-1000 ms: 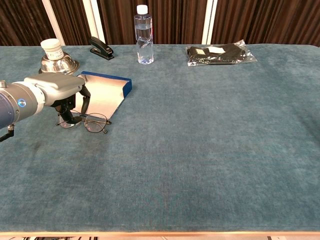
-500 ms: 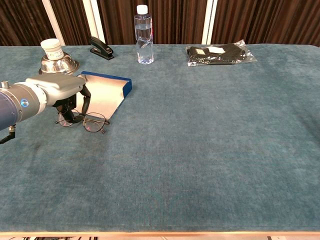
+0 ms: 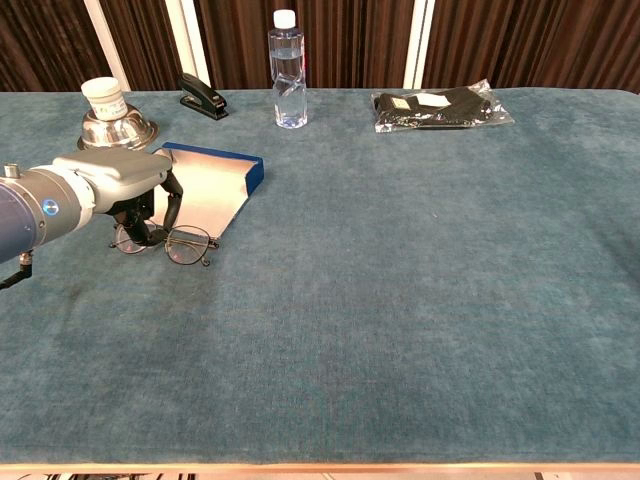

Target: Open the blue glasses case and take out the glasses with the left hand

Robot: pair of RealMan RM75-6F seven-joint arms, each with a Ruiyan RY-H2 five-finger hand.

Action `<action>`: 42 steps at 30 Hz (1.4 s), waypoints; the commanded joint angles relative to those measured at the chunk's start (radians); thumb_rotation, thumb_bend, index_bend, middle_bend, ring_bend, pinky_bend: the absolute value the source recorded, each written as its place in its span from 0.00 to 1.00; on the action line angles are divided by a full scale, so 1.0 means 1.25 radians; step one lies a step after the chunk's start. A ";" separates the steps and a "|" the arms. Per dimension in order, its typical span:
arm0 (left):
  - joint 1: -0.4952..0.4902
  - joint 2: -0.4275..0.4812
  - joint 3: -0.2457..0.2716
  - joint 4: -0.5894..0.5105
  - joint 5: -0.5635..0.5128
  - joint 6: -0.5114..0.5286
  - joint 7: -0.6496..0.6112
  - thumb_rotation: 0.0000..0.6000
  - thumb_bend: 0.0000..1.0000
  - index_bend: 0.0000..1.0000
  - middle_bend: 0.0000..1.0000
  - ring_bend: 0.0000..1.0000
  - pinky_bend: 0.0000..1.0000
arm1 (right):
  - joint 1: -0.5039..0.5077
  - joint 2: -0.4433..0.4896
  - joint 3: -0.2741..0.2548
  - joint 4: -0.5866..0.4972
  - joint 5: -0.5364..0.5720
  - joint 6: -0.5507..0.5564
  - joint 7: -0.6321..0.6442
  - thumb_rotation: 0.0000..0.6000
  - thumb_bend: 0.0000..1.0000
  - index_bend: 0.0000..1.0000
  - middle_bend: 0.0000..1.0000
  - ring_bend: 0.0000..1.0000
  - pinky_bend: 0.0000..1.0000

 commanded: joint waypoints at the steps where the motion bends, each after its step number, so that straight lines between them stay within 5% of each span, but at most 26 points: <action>1: 0.001 -0.001 0.001 0.002 0.000 0.000 -0.001 1.00 0.41 0.60 1.00 1.00 1.00 | 0.000 0.000 0.000 0.000 0.000 0.001 0.000 1.00 0.05 0.00 0.00 0.00 0.23; 26: -0.026 0.035 -0.061 -0.104 -0.023 0.031 0.011 1.00 0.43 0.61 1.00 1.00 1.00 | -0.001 -0.002 0.000 0.001 0.000 0.002 0.000 1.00 0.05 0.00 0.00 0.00 0.22; 42: -0.140 -0.058 -0.138 -0.094 -0.159 0.061 0.096 1.00 0.43 0.61 1.00 1.00 1.00 | 0.001 0.000 0.001 0.000 0.003 -0.003 0.001 1.00 0.05 0.00 0.00 0.00 0.23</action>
